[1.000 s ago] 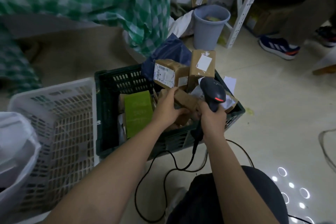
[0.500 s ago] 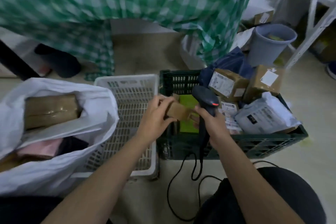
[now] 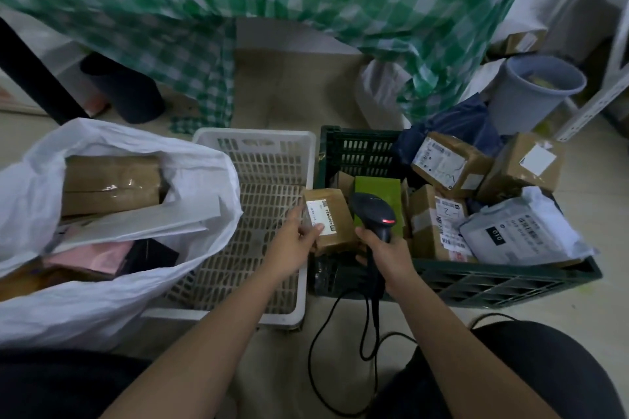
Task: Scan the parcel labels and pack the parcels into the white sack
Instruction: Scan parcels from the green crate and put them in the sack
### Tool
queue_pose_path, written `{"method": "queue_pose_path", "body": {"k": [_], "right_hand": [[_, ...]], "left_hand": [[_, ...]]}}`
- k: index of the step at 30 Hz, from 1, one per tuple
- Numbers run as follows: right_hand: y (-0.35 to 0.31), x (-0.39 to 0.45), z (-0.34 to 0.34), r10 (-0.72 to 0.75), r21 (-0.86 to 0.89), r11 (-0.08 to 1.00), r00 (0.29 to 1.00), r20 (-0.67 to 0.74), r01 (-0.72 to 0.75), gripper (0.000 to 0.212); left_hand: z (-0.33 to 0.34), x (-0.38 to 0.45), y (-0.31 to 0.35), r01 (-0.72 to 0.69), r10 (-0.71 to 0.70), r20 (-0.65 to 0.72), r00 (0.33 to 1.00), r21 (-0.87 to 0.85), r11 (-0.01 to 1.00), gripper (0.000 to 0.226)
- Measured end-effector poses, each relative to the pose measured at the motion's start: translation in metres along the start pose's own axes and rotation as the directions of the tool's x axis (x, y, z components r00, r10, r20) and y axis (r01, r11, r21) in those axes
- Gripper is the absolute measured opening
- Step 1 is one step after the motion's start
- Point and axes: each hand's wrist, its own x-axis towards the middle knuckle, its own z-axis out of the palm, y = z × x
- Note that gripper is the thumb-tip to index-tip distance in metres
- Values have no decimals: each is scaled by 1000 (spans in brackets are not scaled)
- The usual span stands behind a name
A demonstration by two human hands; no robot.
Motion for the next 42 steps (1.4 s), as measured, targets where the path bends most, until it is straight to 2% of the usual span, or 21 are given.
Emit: {"method": "queue_pose_path", "body": {"k": [2, 5, 8, 10, 12, 16, 17, 19, 22, 24, 26, 29, 31, 33, 36, 39, 42], "right_hand": [[3, 3, -1, 8, -4, 1000, 1000, 2, -8, 12], [5, 7, -2, 6, -7, 1000, 1000, 10, -6, 10], [6, 11, -2, 8, 12, 1000, 1000, 18, -8, 9], [6, 11, 0, 21, 48, 999, 999, 41, -23, 10], [8, 12, 4, 25, 58, 998, 998, 55, -28, 10], [6, 11, 12, -13, 80, 997, 997, 73, 7, 10], [4, 10, 13, -41, 78, 996, 998, 52, 37, 10], [1, 9, 12, -115, 83, 990, 993, -31, 117, 10], [-9, 8, 9, -161, 212, 959, 979, -127, 186, 24], [-16, 6, 9, -171, 271, 942, 978, -123, 199, 29], [-19, 0, 9, -192, 209, 956, 978, -84, 206, 21], [-9, -7, 12, -204, 76, 975, 978, -44, 207, 15], [-1, -8, 11, -176, 73, 980, 980, -90, 182, 15], [2, -8, 10, -144, 109, 982, 982, -120, 157, 16], [1, -5, 10, -140, 117, 981, 982, -123, 154, 16], [1, -1, 13, -124, 137, 980, 983, -132, 142, 17], [1, 3, 13, -107, 133, 983, 984, -142, 126, 16]], "left_hand": [[0, 14, -3, 70, -70, 3, 998, -1, 998, 66], [-5, 34, -3, 130, -133, 17, 991, 98, 987, 92], [-9, 47, 2, 146, -156, 124, 980, 86, 986, 105], [-7, 51, -2, 173, -164, 160, 973, -43, 984, 95], [-2, 48, -3, 161, -151, 89, 985, -127, 979, 79], [3, 38, -3, -12, -7, -75, 997, -252, 968, 62], [1, 36, -4, -74, 53, -105, 993, -207, 975, 62], [-8, 30, -8, -206, 208, -136, 969, 26, 978, 64], [-22, 19, -5, -321, 391, -132, 911, 368, 873, 72], [-27, 14, -2, -368, 445, -21, 895, 526, 767, 78], [-23, 8, -4, -427, 466, 124, 876, 649, 630, 80], [-12, 1, -15, -524, 532, 222, 817, 670, 526, 82], [-9, -4, -17, -537, 525, 221, 822, 606, 586, 82], [-9, -4, -17, -506, 477, 189, 858, 464, 727, 81], [-8, -3, -19, -455, 452, 78, 888, 279, 845, 68], [-10, -4, -16, -271, 279, -31, 960, 150, 951, 54], [-12, -6, -10, -159, 160, 1, 987, 51, 986, 40]]}}
